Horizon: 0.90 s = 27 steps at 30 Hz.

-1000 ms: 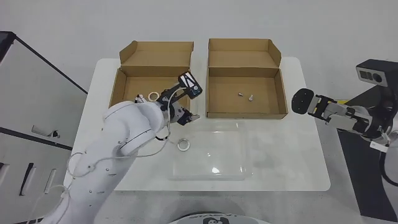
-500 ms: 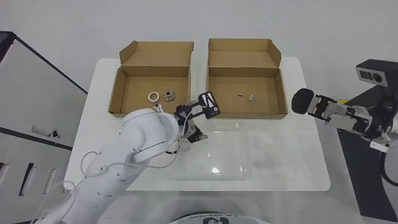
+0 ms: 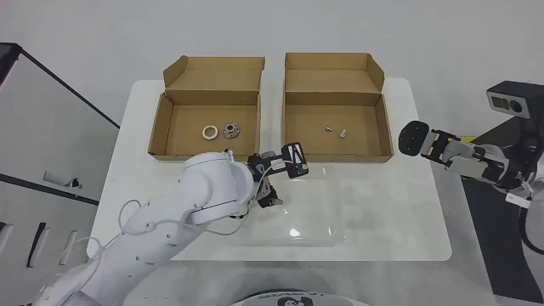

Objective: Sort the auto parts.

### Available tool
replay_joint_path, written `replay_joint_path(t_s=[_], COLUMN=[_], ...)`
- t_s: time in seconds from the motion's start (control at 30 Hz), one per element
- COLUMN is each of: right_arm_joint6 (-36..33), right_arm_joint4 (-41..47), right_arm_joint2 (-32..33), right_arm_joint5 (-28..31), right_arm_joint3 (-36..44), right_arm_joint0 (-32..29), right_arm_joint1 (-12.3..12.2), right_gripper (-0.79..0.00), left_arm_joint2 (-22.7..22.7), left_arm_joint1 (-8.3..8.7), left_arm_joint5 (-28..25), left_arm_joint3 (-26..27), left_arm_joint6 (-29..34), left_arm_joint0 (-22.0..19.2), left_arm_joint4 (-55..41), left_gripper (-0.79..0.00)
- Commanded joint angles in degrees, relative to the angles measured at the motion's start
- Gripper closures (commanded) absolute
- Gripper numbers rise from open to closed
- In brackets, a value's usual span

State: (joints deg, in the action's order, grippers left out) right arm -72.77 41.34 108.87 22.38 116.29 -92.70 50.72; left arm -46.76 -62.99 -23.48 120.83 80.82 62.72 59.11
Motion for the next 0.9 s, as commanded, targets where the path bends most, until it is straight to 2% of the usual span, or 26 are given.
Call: replay_joint_path(t_s=[0.0,0.27,0.57,0.63,0.7,0.87], right_arm_joint6=[0.01,0.01,0.01,0.01,0.01,0.01], right_arm_joint4=[0.0,0.0,0.0,0.0,0.0,0.0], right_arm_joint2=[0.0,0.0,0.0,0.0,0.0,0.0], right_arm_joint5=[0.0,0.0,0.0,0.0,0.0,0.0], right_arm_joint3=[0.0,0.0,0.0,0.0,0.0,0.0], right_arm_joint0=[0.0,0.0,0.0,0.0,0.0,0.0], right_arm_joint1=[0.0,0.0,0.0,0.0,0.0,0.0], right_gripper=[-0.785,-0.785,-0.785,-0.785,-0.785,-0.785], left_arm_joint2=[0.95,6.64,12.89,13.64,14.02,14.81], left_arm_joint1=[0.93,5.59,10.07,10.79,11.36,12.38], left_arm_joint5=[0.03,0.48,1.11,1.02,0.77,0.02], left_arm_joint3=[0.0,-0.5,-0.96,-1.0,-1.1,-1.71], left_arm_joint6=[0.02,0.47,1.1,1.0,0.75,0.0], left_arm_joint0=[-1.25,-7.78,-13.88,-14.53,-14.94,-14.53], left_arm_joint4=[-1.51,-9.51,-14.47,-15.26,-15.91,-15.49], left_gripper=[-0.785,-0.785,-0.785,-0.72,-0.702,-0.545])
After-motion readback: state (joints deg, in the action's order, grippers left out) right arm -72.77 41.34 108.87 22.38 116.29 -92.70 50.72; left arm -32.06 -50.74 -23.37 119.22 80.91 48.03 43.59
